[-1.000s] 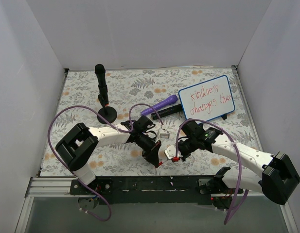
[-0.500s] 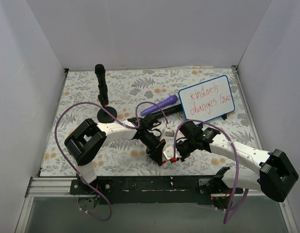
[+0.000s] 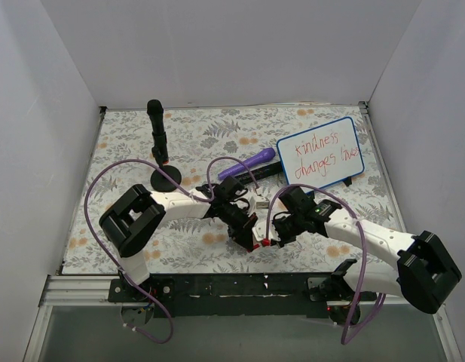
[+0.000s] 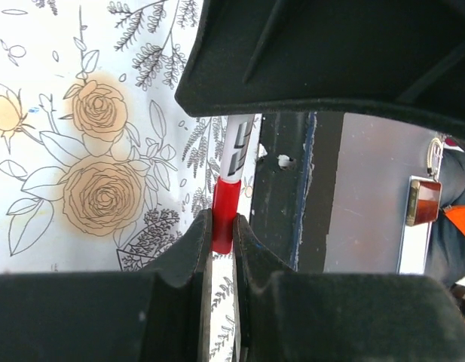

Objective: Write a sentence on the whiteboard
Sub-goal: Insert the whiteboard marker without the cap into the pen cap.

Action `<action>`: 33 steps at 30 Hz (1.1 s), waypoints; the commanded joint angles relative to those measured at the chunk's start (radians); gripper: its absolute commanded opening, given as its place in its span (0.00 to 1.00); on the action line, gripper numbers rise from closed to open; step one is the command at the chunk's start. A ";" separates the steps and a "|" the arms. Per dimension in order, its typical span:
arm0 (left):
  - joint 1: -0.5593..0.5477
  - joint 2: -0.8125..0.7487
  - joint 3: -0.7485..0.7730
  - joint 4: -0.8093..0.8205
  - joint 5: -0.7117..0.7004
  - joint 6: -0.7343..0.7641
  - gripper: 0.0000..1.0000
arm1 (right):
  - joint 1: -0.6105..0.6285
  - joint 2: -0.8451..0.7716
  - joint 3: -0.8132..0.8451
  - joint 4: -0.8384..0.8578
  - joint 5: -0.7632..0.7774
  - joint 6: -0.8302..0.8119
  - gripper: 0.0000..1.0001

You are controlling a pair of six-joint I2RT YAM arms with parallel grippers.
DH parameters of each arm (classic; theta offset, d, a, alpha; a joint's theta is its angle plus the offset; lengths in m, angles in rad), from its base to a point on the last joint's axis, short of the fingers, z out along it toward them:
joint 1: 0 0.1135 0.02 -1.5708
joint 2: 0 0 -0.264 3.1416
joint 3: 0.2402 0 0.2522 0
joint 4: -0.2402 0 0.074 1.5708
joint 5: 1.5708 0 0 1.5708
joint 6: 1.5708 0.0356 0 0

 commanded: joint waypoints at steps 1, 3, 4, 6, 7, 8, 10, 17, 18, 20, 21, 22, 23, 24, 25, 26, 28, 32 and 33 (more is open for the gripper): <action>0.005 -0.063 -0.042 0.235 -0.044 -0.088 0.00 | 0.000 0.027 -0.012 0.103 -0.012 0.071 0.01; 0.005 -0.068 -0.070 0.284 -0.063 -0.099 0.00 | 0.000 0.041 -0.012 0.110 0.000 0.086 0.01; 0.005 -0.069 -0.076 0.294 -0.087 -0.105 0.00 | -0.002 0.046 -0.012 0.121 0.015 0.094 0.01; 0.005 -0.077 -0.084 0.307 -0.104 -0.112 0.06 | -0.008 0.057 -0.012 0.129 0.029 0.108 0.01; 0.005 -0.080 -0.096 0.305 -0.133 -0.115 0.09 | -0.009 0.063 -0.012 0.132 0.041 0.111 0.01; 0.005 -0.088 -0.100 0.305 -0.146 -0.116 0.12 | -0.013 0.072 -0.012 0.132 0.044 0.112 0.01; 0.006 -0.097 -0.114 0.305 -0.166 -0.116 0.18 | -0.019 0.077 -0.014 0.130 0.054 0.112 0.01; 0.005 -0.132 -0.165 0.347 -0.204 -0.122 0.22 | -0.029 0.096 -0.012 0.130 0.064 0.117 0.01; 0.005 -0.134 -0.170 0.348 -0.207 -0.124 0.22 | -0.029 0.100 -0.011 0.130 0.066 0.120 0.01; 0.006 -0.132 -0.171 0.348 -0.207 -0.125 0.23 | -0.029 0.112 -0.006 0.127 0.066 0.123 0.01; 0.005 -0.131 -0.173 0.350 -0.207 -0.125 0.23 | -0.031 0.113 -0.005 0.126 0.064 0.128 0.01; 0.005 -0.129 -0.176 0.350 -0.206 -0.127 0.24 | -0.031 0.119 -0.002 0.126 0.066 0.129 0.01; 0.003 -0.125 -0.176 0.351 -0.204 -0.128 0.25 | -0.032 0.121 0.000 0.124 0.066 0.129 0.01; 0.005 -0.125 -0.177 0.351 -0.201 -0.128 0.25 | -0.033 0.121 0.000 0.124 0.066 0.129 0.01; 0.003 -0.123 -0.179 0.351 -0.201 -0.130 0.25 | -0.034 0.121 0.000 0.124 0.066 0.131 0.01; 0.000 -0.120 -0.180 0.353 -0.201 -0.128 0.27 | -0.036 0.124 0.000 0.123 0.064 0.131 0.01; 0.000 -0.120 -0.188 0.354 -0.204 -0.128 0.29 | -0.037 0.129 0.002 0.120 0.066 0.132 0.01; -0.007 -0.122 -0.202 0.367 -0.219 -0.130 0.33 | -0.040 0.132 0.006 0.118 0.057 0.134 0.01; -0.007 -0.120 -0.203 0.370 -0.221 -0.131 0.34 | -0.040 0.132 0.006 0.118 0.054 0.134 0.01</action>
